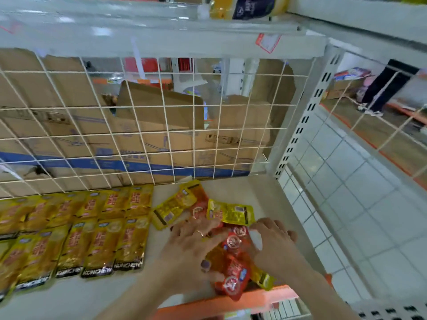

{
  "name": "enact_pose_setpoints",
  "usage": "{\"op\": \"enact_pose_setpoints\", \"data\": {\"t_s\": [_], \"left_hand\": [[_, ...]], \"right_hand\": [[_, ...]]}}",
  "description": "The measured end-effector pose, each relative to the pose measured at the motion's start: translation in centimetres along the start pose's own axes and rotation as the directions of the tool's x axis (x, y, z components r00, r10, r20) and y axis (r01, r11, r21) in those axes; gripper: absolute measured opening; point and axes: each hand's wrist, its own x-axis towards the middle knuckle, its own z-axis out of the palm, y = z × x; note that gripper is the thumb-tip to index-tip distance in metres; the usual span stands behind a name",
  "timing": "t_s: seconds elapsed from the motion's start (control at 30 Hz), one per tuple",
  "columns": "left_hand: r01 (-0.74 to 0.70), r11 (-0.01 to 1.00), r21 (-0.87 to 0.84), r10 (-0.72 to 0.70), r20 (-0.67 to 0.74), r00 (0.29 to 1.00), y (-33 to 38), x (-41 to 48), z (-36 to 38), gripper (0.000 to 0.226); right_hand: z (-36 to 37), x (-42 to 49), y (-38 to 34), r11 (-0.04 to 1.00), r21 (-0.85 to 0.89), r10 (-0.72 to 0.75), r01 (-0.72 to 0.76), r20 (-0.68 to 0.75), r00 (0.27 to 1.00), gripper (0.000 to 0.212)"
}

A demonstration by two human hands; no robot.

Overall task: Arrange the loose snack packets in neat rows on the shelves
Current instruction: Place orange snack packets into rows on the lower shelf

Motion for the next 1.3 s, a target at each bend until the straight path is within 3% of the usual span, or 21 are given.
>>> {"op": "enact_pose_setpoints", "data": {"t_s": [0.17, 0.3, 0.4, 0.5, 0.6, 0.7, 0.8, 0.87, 0.93, 1.07, 1.17, 1.3], "left_hand": [[0.038, 0.998, -0.053, -0.032, 0.112, 0.993, 0.3, 0.6, 0.8, 0.094], [0.082, 0.993, -0.09, -0.081, 0.017, 0.997, 0.7, 1.6, 0.7, 0.091], [0.112, 0.99, -0.088, -0.125, -0.159, 0.979, 1.0, 2.5, 1.2, 0.068], [0.153, 0.983, -0.098, -0.175, -0.29, 0.941, 1.1, 3.3, 1.6, 0.065], [0.208, 0.932, -0.296, -0.311, -0.359, 0.88, 2.0, 3.1, 0.7, 0.043], [0.258, 0.773, -0.579, -0.489, -0.285, 0.825, 2.1, 2.6, -0.4, 0.018], [0.223, 0.382, -0.897, -0.621, -0.07, 0.781, 1.8, 2.3, -1.8, 0.012], [0.182, 0.093, -0.979, -0.667, 0.074, 0.741, 1.3, 1.6, -2.6, 0.015], [0.138, -0.077, -0.987, -0.692, 0.153, 0.705, 0.8, 0.6, -3.1, 0.023], [0.108, -0.155, -0.982, -0.74, 0.188, 0.646, -0.5, -1.9, -3.7, 0.031], [0.066, -0.16, -0.985, -0.776, 0.166, 0.608, -1.4, -4.5, -4.3, 0.024], [-0.017, -0.158, -0.987, -0.832, 0.123, 0.541, -3.2, -8.8, -5.5, 0.038]], "right_hand": [[0.8, -0.3, 1.2, 0.998, 0.057, 0.025, -0.031, 0.091, 0.996, 0.037], [0.4, 0.3, 1.7, 0.985, 0.145, 0.085, -0.096, 0.082, 0.993, 0.028], [0.1, 0.7, 1.7, 0.972, 0.18, 0.13, -0.149, 0.11, 0.985, 0.028], [-0.1, 0.9, 1.7, 0.924, 0.324, 0.174, -0.205, 0.122, 0.977, 0.022], [-0.5, 1.1, 2.1, 0.859, 0.459, 0.207, -0.228, 0.096, 0.974, 0.012], [-1.2, 0.9, 2.1, 0.749, 0.625, 0.234, -0.222, 0.064, 0.97, 0.016], [-1.6, 0.7, 1.5, 0.568, 0.792, 0.261, -0.224, 0.084, 0.962, 0.016], [-1.5, 0.9, 1.0, 0.449, 0.865, 0.263, -0.226, 0.114, 0.958, 0.015], [-1.3, 1.2, 0.1, 0.345, 0.907, 0.254, -0.24, 0.156, 0.954, 0.014], [-1.1, 1.4, -2.7, 0.274, 0.932, 0.152, -0.237, 0.201, 0.968, 0.012], [-1.5, 1.1, -5.9, 0.253, 0.947, 0.059, -0.196, 0.187, 0.981, 0.014], [-2.1, -0.3, -11.0, 0.199, 0.971, -0.038, -0.133, 0.143, 0.989, 0.027]]}}
